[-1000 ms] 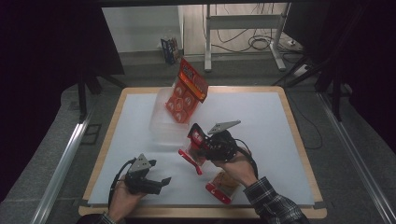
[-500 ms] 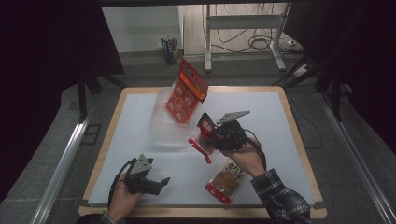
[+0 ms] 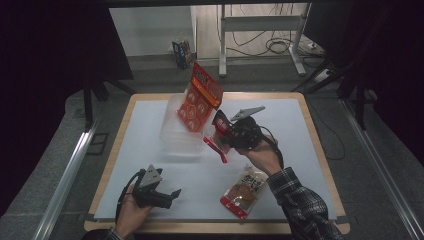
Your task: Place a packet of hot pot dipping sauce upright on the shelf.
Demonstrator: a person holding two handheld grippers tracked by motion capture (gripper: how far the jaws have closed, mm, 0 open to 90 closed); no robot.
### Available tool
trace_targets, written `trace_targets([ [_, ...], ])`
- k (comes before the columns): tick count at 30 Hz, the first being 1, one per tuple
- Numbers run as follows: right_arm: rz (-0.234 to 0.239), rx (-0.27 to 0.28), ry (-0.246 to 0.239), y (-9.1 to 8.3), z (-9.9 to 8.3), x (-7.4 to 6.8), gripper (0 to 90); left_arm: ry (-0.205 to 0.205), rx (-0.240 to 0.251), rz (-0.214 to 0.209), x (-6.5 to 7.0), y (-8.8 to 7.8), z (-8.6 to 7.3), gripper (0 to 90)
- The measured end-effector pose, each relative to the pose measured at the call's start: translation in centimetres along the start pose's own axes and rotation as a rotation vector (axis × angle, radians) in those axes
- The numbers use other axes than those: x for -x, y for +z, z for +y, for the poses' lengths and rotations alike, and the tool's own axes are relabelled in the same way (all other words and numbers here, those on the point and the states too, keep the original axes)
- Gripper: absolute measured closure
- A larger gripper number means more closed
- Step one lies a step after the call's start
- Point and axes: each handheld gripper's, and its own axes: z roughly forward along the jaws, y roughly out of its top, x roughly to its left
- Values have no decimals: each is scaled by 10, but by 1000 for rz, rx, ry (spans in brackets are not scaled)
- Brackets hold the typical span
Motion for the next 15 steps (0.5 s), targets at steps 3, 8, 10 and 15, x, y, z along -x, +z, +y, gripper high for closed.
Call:
trace_targets([
  [3, -1, -11, -17, 5, 5, 3, 685, 1, -1, 1, 0, 0, 0, 14],
  [8, -13, -35, -47, 16, 14, 5, 686, 3, 2, 3, 0, 0, 0, 14],
  [10, -12, -44, -53, 20, 17, 6, 686, 3, -1, 2, 0, 0, 0, 14],
  [15, -10, -60, -70, 31, 23, 7, 686, 8, -3, 1, 0, 0, 0, 14],
])
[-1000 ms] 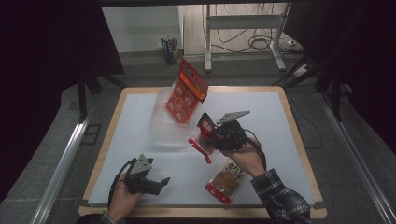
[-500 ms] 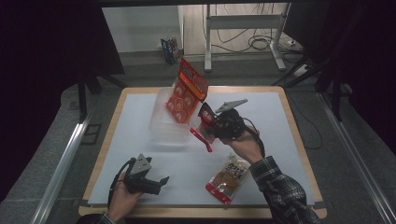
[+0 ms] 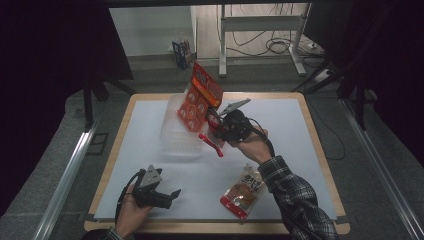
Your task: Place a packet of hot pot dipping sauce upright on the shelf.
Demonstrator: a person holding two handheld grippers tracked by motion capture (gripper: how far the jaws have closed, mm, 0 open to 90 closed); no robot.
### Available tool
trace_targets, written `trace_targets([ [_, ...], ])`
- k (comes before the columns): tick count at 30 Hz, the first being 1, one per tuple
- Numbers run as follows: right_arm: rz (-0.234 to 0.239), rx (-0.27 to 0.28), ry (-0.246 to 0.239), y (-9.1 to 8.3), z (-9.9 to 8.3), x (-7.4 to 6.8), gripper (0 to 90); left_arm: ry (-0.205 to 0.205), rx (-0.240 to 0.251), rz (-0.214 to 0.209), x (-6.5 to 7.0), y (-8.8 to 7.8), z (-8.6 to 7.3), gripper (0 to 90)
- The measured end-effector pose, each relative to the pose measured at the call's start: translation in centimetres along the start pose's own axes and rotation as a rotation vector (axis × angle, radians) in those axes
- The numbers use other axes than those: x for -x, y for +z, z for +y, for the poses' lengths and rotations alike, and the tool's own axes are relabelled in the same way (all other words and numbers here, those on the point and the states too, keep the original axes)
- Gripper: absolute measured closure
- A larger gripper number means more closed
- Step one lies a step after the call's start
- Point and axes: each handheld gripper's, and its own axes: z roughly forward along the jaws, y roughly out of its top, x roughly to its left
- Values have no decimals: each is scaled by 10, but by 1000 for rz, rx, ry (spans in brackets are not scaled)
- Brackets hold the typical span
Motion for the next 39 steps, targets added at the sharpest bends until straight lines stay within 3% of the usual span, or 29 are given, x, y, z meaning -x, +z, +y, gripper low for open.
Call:
trace_targets([
  [14, -23, -55, -82, 24, 22, -7, 690, 11, -9, -4, 0, 0, 0, 15],
  [26, -12, -30, -119, 37, 37, -14, 701, 15, -15, -9, 1, 1, 0, 18],
  [39, 1, -43, -147, 60, 46, -18, 708, 24, -25, -15, 2, 2, 0, 20],
])
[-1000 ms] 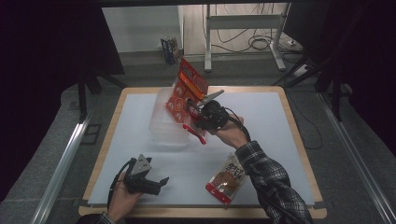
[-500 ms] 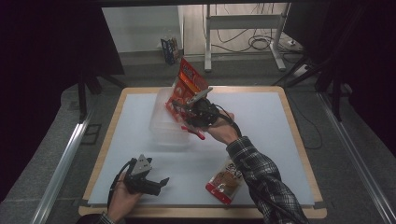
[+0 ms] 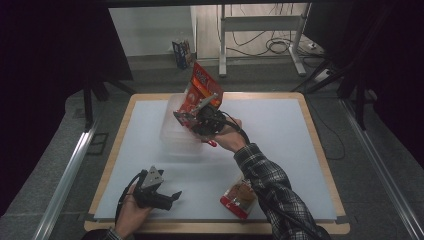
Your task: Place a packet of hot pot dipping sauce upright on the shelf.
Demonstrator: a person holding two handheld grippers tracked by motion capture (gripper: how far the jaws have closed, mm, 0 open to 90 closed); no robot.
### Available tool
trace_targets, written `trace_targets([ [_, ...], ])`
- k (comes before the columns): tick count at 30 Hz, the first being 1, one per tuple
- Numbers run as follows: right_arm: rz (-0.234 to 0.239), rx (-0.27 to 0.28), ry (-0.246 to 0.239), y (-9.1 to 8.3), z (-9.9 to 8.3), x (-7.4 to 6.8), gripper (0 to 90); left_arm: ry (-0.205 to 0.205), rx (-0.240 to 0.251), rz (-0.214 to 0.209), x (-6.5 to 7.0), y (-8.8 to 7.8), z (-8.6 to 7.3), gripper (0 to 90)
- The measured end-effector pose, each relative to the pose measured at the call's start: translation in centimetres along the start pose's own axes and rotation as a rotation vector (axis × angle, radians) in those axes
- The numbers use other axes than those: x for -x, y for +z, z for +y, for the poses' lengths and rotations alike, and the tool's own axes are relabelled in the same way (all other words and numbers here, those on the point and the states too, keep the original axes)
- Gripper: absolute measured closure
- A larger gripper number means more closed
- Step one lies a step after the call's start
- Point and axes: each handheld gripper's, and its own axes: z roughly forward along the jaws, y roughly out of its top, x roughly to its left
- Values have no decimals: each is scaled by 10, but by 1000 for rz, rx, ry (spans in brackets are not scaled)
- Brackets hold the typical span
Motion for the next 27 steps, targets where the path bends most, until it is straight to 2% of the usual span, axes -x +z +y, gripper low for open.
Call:
trace_targets([
  [6, 3, -8, -10, 10, 8, -2, 711, 4, -4, -4, 0, 0, 0, 21],
  [13, 0, -12, -49, 21, 19, -8, 717, 0, 0, -4, 0, -1, 0, 21],
  [27, 28, 22, -67, 34, 31, -14, 721, 2, -2, -7, 0, -1, 0, 22],
])
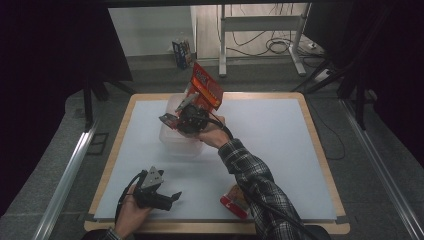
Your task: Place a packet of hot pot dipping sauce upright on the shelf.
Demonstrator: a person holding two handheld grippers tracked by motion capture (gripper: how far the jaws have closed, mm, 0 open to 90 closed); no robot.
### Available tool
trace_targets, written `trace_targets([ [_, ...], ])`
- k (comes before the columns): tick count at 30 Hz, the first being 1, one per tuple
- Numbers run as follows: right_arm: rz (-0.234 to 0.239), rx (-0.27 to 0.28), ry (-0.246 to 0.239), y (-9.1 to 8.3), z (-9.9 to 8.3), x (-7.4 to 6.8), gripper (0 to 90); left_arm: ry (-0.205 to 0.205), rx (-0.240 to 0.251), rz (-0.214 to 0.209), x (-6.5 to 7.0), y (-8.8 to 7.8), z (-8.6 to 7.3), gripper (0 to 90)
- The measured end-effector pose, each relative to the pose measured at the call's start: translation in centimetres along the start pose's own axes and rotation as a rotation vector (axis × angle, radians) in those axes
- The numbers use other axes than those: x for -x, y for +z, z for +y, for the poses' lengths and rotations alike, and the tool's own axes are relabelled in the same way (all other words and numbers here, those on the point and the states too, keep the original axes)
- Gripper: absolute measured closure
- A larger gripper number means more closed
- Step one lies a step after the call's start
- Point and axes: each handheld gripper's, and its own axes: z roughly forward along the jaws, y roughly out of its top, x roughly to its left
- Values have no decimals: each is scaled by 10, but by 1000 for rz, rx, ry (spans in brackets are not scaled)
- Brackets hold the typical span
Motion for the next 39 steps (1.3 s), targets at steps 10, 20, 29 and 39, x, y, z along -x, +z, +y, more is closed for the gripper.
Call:
trace_targets([
  [10, 22, 22, 38, 5, -8, 13, 621, 1, 0, -3, 1, 0, 0, 23],
  [20, 24, 32, 95, -16, -22, 22, 493, 5, -6, -3, 1, 1, 0, 22],
  [29, 20, 21, 138, -36, -43, 31, 455, 11, -11, 0, 2, 1, 0, 23],
  [39, -1, -52, 138, -42, -62, 32, 697, 8, -11, -1, 1, 1, 0, 22],
])
